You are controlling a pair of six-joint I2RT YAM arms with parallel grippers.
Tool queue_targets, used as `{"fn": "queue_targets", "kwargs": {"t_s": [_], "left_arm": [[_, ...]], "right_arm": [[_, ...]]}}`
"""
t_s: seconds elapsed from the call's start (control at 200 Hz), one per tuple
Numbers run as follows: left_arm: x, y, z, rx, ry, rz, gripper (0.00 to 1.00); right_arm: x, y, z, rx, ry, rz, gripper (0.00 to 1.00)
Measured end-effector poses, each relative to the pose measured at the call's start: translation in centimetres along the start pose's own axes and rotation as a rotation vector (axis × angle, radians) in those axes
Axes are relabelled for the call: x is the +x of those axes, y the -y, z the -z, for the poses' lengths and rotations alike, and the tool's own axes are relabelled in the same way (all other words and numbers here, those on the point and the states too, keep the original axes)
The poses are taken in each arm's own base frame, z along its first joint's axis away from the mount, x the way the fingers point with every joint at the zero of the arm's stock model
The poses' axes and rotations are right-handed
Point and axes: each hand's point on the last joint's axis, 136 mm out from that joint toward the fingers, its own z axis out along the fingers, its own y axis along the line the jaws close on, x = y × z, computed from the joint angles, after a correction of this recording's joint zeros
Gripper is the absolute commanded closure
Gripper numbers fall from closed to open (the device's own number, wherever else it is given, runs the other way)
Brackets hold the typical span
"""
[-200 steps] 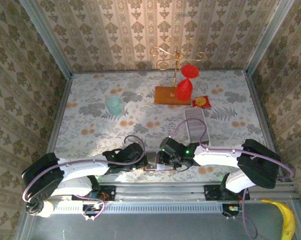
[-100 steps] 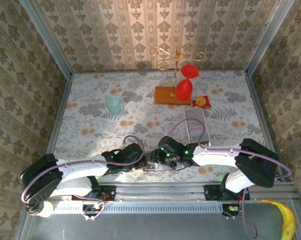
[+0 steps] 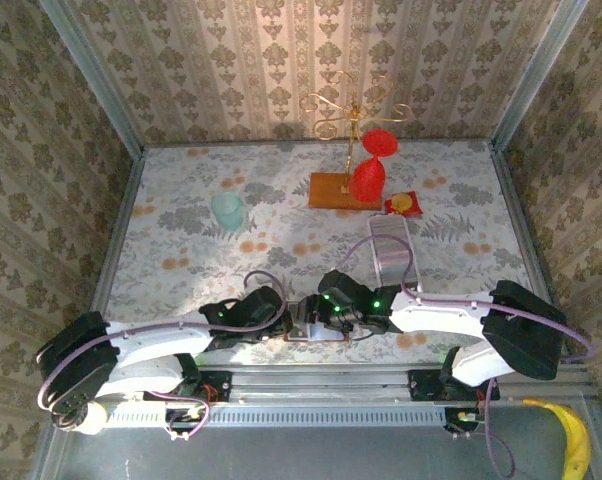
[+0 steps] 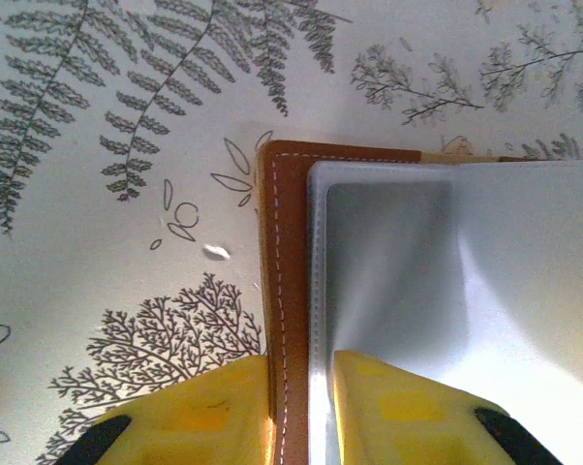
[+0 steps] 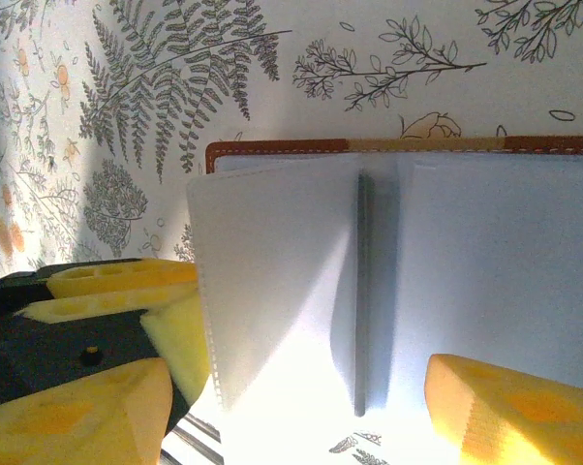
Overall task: Put the credit cards into the card holder
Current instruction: Flip over the card slot in the card holder.
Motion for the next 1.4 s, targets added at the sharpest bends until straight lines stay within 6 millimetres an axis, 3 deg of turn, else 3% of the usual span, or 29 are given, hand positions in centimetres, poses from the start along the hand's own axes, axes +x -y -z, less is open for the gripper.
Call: {"fn": "queue_targets", "kwargs": {"t_s": [0.445,0.875,1.08,1.245,1.4], "left_arm": [[-0.9,0.2,1.1,0.020,0.035,0.014,0.66],[-2.6,-4.1,5.2,-0.005,0.169,0.102,0.67],[-2.7,-5.2,6.5,0.009,0.213,0.120,0.68],[-2.6,-5.4,6.3,-0.001,0.206,0.117,0.68],[-2.4,-5.3,5.4,-0.019,0.179,0.094,0.68]], "right_arm": [[-0.4,-1.3,0.7,-0.042,0.014,0.020,0.31],[0.8,-6.2,-3.2,-0.113,-0.067,0.074,0.31],[1.5,-4.9,-5.5,-0.048,-0.103,0.063,0.30],[1.1,-5.5,-4.2,-0.061,-0.088,0.128,0.29],[-2.0,-7.4,1.3,-0.106,0.022,0.294,0.29]]}}
